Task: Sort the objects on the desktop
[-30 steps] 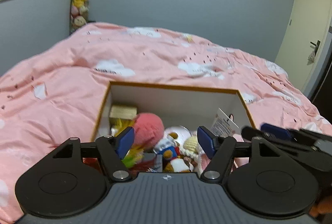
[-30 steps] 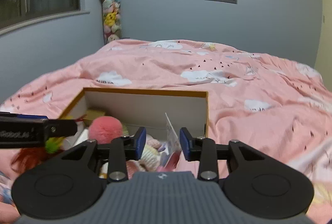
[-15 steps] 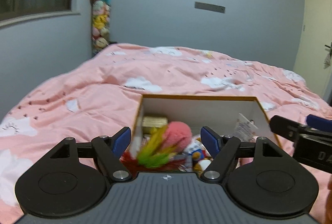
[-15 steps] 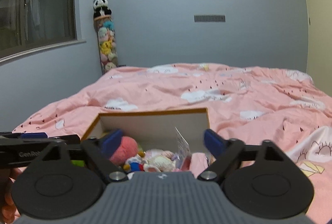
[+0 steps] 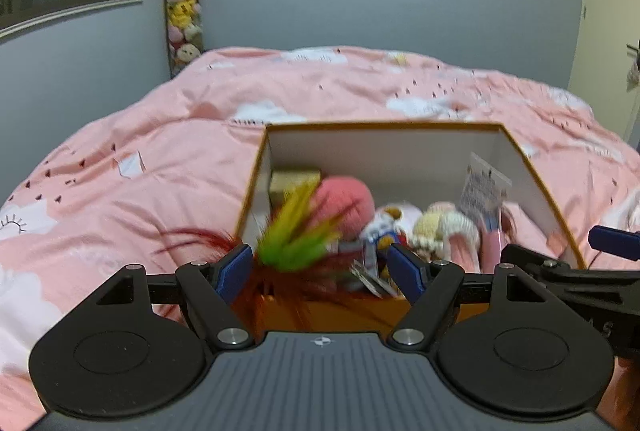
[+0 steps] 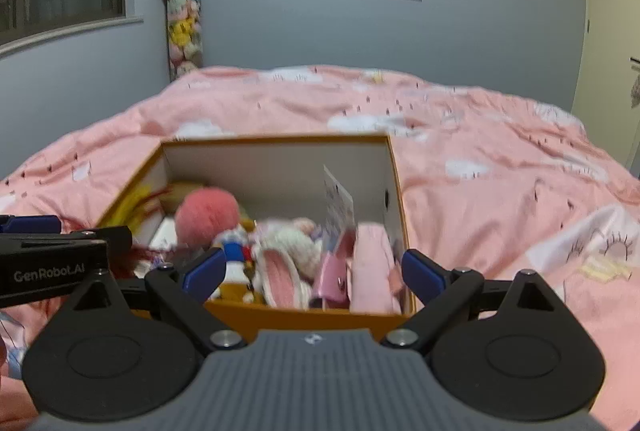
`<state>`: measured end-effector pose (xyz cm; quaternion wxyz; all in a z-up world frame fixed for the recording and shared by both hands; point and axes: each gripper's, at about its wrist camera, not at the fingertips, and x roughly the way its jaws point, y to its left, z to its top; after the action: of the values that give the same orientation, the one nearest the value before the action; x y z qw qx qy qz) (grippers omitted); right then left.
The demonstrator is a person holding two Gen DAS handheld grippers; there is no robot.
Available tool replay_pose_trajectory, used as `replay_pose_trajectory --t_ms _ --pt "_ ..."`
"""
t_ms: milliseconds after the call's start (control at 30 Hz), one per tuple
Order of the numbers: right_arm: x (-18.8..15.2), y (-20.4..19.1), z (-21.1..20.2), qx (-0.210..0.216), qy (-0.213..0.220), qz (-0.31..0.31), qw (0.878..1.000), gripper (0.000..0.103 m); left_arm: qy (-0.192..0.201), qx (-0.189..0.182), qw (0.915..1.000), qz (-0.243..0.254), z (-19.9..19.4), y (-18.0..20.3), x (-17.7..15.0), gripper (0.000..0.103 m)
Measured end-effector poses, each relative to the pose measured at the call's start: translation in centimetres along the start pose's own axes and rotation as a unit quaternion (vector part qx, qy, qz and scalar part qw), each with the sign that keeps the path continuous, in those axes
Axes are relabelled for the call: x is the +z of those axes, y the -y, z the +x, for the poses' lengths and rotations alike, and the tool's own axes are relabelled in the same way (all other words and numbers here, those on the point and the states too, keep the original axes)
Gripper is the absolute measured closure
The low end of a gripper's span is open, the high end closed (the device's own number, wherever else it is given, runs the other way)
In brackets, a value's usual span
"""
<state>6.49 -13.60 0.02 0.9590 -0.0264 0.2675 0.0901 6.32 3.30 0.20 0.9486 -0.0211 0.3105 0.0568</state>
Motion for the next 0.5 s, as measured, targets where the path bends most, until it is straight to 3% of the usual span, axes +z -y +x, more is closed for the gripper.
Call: replay_pose_trajectory --t_ms 333,500 --pt "-1.2 0.0 1.2 -0.005 -0.018 0.001 1.000 0.008 -0.034 -0.003 0.9994 0.002 1.8 0.2 -1.3 0.015" --pt "-1.5 -0.3 1.5 -0.012 -0.017 -0.014 1.000 0.008 -0.030 -0.003 0.9995 -0.003 1.8 0.0 -1.4 0.015"
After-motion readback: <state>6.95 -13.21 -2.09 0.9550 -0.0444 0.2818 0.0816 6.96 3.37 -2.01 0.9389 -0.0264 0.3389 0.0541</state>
